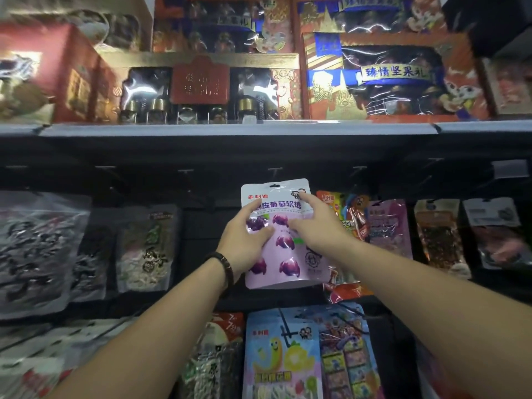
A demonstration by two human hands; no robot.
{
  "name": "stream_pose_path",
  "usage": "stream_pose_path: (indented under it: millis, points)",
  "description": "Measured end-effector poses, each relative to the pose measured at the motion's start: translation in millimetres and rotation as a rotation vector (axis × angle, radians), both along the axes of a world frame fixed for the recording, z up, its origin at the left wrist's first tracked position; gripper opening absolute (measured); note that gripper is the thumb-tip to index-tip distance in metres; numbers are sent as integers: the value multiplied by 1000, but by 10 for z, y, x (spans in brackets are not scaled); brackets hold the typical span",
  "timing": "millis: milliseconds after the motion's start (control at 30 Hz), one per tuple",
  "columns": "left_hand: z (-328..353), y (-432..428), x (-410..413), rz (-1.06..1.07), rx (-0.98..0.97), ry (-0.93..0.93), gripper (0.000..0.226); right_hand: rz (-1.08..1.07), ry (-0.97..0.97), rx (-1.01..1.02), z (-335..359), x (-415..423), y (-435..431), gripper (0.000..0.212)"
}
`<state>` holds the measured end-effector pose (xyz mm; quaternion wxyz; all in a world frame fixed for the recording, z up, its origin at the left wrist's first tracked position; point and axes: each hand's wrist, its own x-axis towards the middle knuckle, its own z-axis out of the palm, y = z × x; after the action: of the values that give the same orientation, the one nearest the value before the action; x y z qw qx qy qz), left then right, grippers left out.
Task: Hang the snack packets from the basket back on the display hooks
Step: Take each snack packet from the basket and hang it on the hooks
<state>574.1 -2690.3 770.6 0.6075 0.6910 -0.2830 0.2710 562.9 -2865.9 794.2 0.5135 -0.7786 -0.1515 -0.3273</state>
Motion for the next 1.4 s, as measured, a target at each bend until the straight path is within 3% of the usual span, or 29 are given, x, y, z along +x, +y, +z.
stream_pose_path:
  millis: [367,700,933,1100,1233,1400]
  points:
    - [-32,-5,34,-26,-13,35,60,22,37,-15,37,70,6,77]
    - [-23,-2,266,40,59,83,61,-83,98,-108,65,294,-33,78]
    - [-211,-16,614,190,244,43,96,-178,191,-261,-99,633,-42,116]
    - [-281,-2,769,279,254,-1,101,-254,195,-422,-275,651,-83,83]
    - [-358,60,751,355,349,82,94,-292,193,-518,-377,525,-109,57]
    - [-582,59,310,479,526,163,74,-340,213,-701,-495,-29,-163,72]
